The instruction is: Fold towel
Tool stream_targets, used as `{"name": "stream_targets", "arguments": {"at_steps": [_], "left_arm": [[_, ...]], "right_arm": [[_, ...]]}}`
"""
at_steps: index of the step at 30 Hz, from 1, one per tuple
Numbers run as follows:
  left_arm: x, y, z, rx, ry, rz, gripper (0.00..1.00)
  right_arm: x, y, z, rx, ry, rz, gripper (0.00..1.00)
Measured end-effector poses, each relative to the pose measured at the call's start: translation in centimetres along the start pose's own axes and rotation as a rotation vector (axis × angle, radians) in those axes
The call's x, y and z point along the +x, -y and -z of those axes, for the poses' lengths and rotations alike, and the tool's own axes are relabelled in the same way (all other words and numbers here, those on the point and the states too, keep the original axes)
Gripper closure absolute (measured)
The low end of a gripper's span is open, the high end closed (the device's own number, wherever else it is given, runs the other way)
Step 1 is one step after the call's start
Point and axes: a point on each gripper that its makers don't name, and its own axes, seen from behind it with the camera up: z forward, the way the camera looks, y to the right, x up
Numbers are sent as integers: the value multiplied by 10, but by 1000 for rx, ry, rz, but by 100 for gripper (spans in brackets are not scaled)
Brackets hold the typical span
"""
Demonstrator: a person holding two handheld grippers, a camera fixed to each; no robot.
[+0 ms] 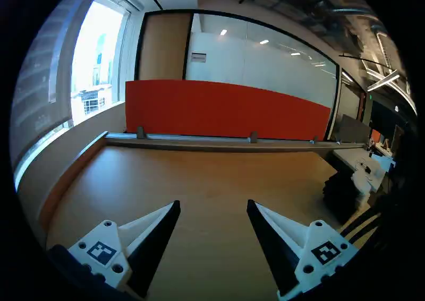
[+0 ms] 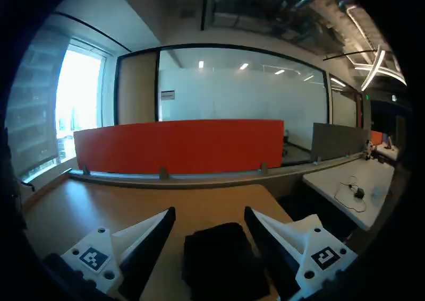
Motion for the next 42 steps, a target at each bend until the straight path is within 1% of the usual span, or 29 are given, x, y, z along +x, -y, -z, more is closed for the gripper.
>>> {"name": "stream_targets", "arguments": {"at_steps": [5, 9, 15, 20, 24, 26, 30, 36, 42], "left_arm": [[17, 13, -5, 31, -64, -6, 7], [29, 25, -8, 56, -107, -6, 7], [47, 39, -9, 79, -170, -8, 7], [58, 46, -12, 86, -204, -16, 7], [65, 50, -13, 88, -230, -24, 7], [68, 53, -13, 94, -242, -27, 7], [69, 57, -13, 101, -256, -24, 7], [68, 63, -13, 105, -275, -13, 7], [68, 68, -13, 109, -297, -39, 7]], "right_arm": [[7, 18, -3, 1, -18, 27, 0], [14, 42, -5, 19, -35, 30, 0], [21, 78, -8, 53, -53, 33, 0], [28, 105, -12, 77, -69, 24, 0], [36, 129, -14, 93, -90, 1, 0], [39, 137, -15, 98, -99, -5, 0], [38, 147, -16, 101, -97, -8, 0], [38, 159, -17, 103, -92, 9, 0], [36, 170, -19, 99, -104, 28, 0]]}}
